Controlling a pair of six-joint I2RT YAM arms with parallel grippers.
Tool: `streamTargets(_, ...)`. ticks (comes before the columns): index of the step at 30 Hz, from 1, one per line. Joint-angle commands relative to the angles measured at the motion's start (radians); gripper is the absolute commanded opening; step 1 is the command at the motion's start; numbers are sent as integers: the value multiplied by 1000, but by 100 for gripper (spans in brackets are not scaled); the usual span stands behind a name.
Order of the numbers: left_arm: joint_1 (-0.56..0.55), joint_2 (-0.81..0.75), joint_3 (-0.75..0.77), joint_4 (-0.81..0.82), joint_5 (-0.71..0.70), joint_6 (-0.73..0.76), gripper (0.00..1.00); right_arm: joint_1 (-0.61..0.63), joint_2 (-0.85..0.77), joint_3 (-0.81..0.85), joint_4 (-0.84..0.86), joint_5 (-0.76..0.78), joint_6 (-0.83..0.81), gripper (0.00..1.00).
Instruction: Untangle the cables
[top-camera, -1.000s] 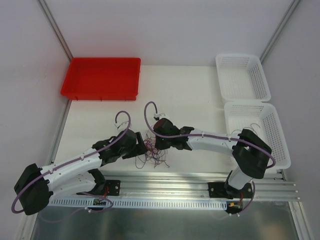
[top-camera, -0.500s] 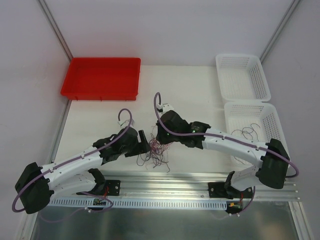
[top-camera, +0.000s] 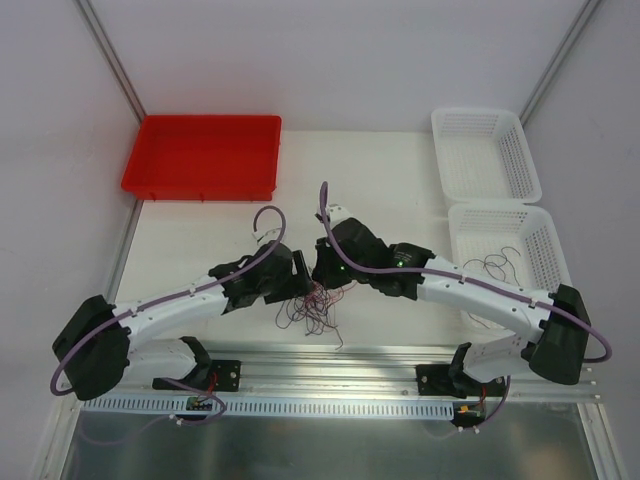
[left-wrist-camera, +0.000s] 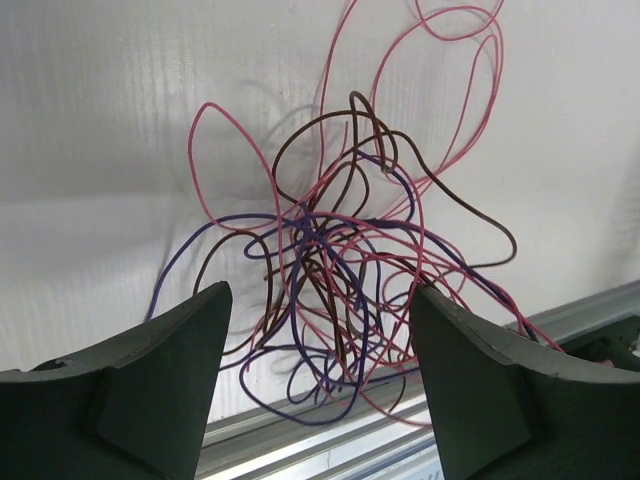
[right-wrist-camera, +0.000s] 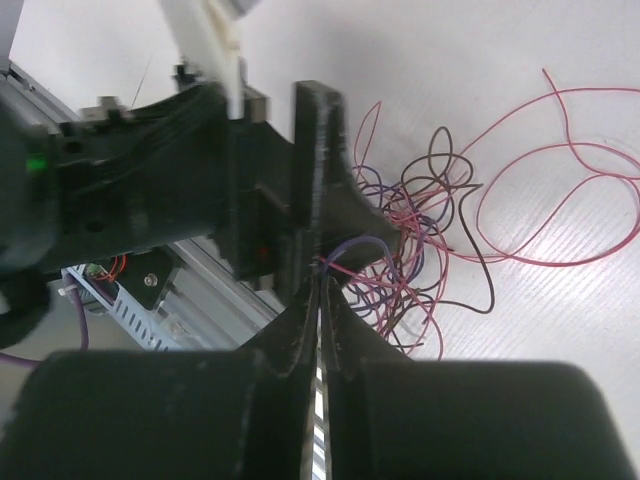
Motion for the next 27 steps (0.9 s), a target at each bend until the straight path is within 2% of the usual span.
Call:
streamTargets(1, -2, 104, 66, 57, 26, 8, 72, 7, -49, 50, 22, -28, -25, 1)
streamTargets(8, -5, 296, 114, 60, 18, -20, 61, 9, -126, 113, -52, 20, -82, 1)
streamTargets(12, -4, 368, 134, 59, 0, -12, 42, 9, -228, 159, -117, 72, -125, 1)
streamTargets(13, -2, 376, 140, 57, -5, -11, 33, 8, -246, 185, -134, 84, -137, 1)
streamTargets(16, 10, 389, 148, 45, -20, 5, 23, 6, -327, 232, -220, 175, -187, 1)
streamTargets(20, 48, 382, 149, 7, -44, 28, 21, -5, -425, 327, -308, 270, -247, 1)
streamTargets(27, 180, 336, 125, -50, -68, 100, 21, -11, -534, 465, -458, 467, -315, 1)
